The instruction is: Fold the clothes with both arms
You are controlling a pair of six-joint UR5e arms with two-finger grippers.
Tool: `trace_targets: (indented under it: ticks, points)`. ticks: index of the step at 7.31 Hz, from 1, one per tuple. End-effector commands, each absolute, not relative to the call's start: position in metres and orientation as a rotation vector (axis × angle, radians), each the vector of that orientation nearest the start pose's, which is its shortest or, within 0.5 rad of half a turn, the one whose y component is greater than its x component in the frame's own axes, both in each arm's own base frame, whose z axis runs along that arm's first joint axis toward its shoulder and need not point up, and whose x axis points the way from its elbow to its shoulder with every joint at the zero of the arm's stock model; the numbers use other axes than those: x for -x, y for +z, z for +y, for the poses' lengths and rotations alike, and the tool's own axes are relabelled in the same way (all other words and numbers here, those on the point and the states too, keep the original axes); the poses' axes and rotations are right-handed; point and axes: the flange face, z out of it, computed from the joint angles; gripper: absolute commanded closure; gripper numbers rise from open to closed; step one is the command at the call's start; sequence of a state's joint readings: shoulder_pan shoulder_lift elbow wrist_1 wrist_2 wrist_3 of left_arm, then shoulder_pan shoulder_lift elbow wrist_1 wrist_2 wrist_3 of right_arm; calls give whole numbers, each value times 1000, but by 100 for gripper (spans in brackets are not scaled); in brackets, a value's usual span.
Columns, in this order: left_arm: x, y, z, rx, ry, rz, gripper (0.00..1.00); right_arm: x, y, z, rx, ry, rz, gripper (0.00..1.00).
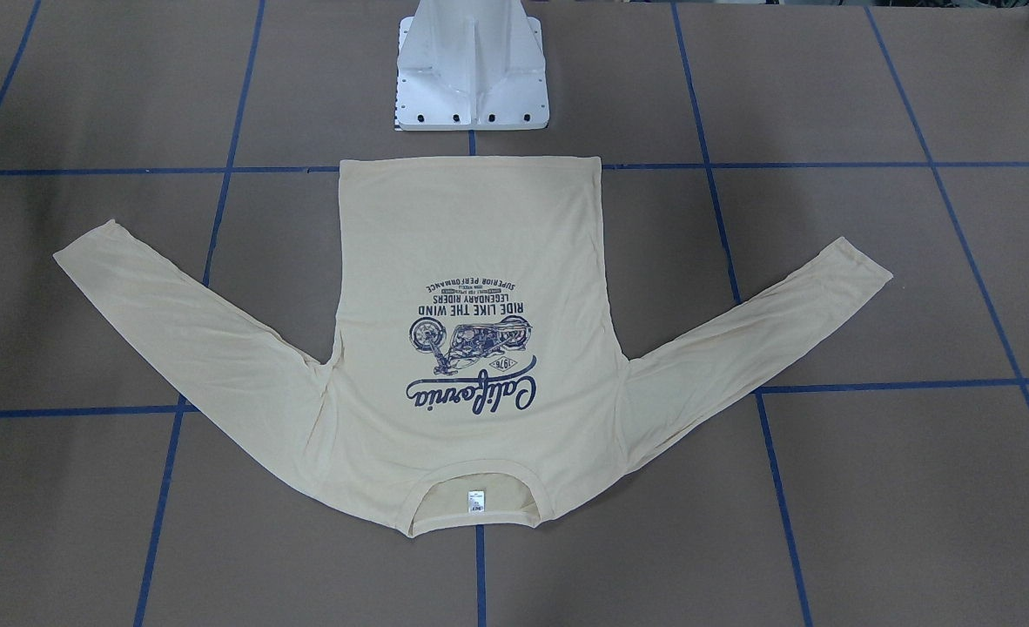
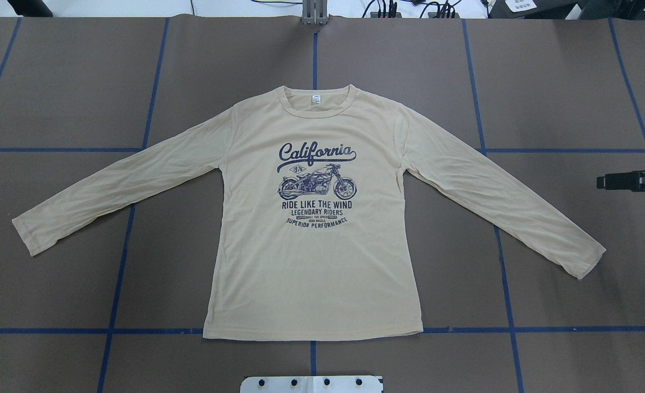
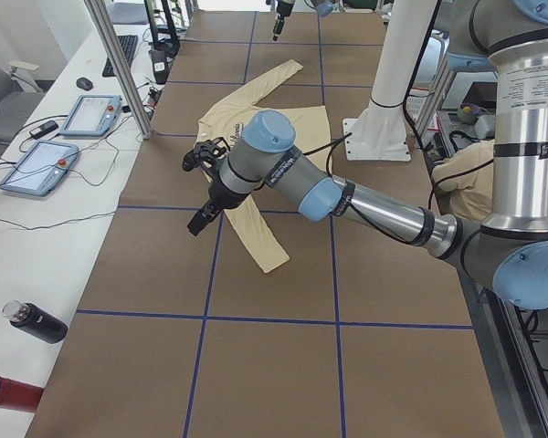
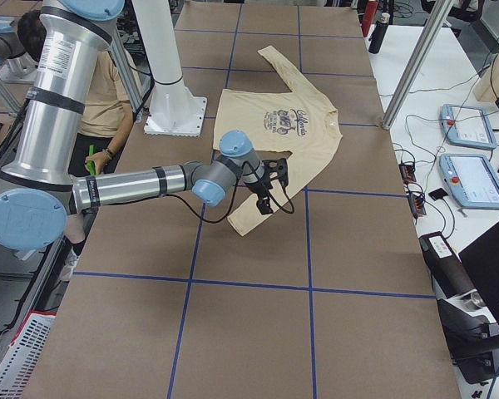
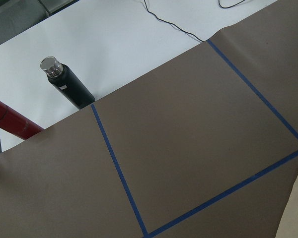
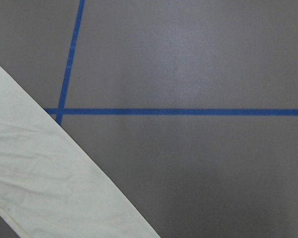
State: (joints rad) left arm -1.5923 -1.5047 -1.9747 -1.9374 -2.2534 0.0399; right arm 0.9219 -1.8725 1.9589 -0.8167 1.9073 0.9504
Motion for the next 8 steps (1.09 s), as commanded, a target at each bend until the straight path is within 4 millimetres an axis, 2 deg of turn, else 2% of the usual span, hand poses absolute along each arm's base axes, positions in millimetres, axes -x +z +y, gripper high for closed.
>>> trace_targets:
  ticks: [1,2,4,5,6,8]
  points:
    - [80,452,-466,-695,257,633,0,194,541,-336,-370,183,-817,2]
    - [80,452,-466,-696,257,633,0,198,547,-325,-358,198,-830,4]
    - [80,452,-466,-696,257,633,0,216,573,-314,-383,223,-810,11]
    - [80,452,-466,-695,257,633,0,225,577,-309,-396,209,-795,15]
    - [80,453,-466,-693,256,633,0,230,585,-306,-393,198,-779,22]
    - [80,453,-466,-693,256,633,0,232,601,-305,-419,193,-734,26]
